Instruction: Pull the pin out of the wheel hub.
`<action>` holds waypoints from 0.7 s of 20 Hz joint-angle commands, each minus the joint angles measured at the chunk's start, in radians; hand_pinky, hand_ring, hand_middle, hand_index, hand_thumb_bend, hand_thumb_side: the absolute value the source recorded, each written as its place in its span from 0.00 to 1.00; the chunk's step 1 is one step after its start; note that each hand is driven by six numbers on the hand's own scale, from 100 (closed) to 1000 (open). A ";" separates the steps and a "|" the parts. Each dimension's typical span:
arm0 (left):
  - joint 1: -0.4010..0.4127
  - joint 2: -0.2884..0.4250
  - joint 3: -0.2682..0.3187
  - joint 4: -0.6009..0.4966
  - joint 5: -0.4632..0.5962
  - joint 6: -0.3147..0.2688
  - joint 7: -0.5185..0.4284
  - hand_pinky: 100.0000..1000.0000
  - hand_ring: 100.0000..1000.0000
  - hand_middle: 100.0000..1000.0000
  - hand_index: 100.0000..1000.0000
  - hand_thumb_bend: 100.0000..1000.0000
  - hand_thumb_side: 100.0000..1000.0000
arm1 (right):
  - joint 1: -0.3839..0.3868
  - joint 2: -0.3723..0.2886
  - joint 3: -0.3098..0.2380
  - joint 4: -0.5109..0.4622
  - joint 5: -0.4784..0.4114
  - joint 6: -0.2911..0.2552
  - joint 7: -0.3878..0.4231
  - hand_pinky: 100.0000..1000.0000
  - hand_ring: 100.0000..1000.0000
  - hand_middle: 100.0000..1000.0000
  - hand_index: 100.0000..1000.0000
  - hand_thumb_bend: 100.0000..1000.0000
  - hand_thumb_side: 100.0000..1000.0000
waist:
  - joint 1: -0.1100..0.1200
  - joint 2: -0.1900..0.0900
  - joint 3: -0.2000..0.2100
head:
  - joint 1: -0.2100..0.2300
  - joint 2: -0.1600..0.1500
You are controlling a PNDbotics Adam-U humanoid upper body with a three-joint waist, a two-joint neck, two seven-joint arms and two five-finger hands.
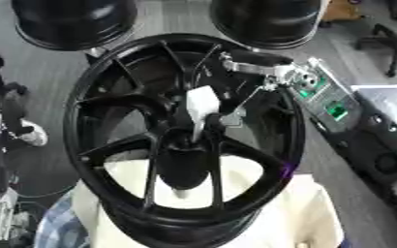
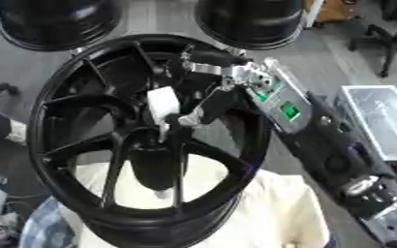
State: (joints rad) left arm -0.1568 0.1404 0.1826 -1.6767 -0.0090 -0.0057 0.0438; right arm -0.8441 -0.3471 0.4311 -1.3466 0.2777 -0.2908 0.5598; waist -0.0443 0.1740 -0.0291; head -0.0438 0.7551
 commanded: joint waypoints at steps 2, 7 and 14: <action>-0.004 0.010 0.003 -0.012 -0.004 0.000 -0.001 0.66 0.77 0.67 0.78 0.25 0.81 | -0.015 -0.028 -0.020 -0.035 -0.020 0.008 -0.056 0.74 0.65 0.53 0.39 0.03 0.17 | 0.004 -0.018 -0.001 | -0.002 0.006; -0.004 0.010 0.003 -0.011 -0.004 0.000 -0.001 0.66 0.77 0.67 0.78 0.25 0.81 | -0.036 -0.059 -0.033 -0.082 -0.092 0.052 -0.092 0.74 0.64 0.53 0.36 0.00 0.14 | 0.002 -0.021 -0.001 | -0.006 0.003; -0.002 0.014 0.002 -0.009 -0.006 0.002 -0.005 0.66 0.77 0.67 0.78 0.25 0.81 | -0.099 -0.129 -0.075 -0.183 -0.214 0.115 -0.112 0.74 0.64 0.53 0.36 0.00 0.12 | -0.001 -0.025 -0.008 | -0.012 -0.005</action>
State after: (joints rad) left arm -0.1534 0.1404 0.1825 -1.6728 -0.0095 -0.0033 0.0411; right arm -0.9183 -0.4385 0.3803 -1.4928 0.0895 -0.1870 0.4534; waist -0.0469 0.1725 -0.0360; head -0.0535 0.7545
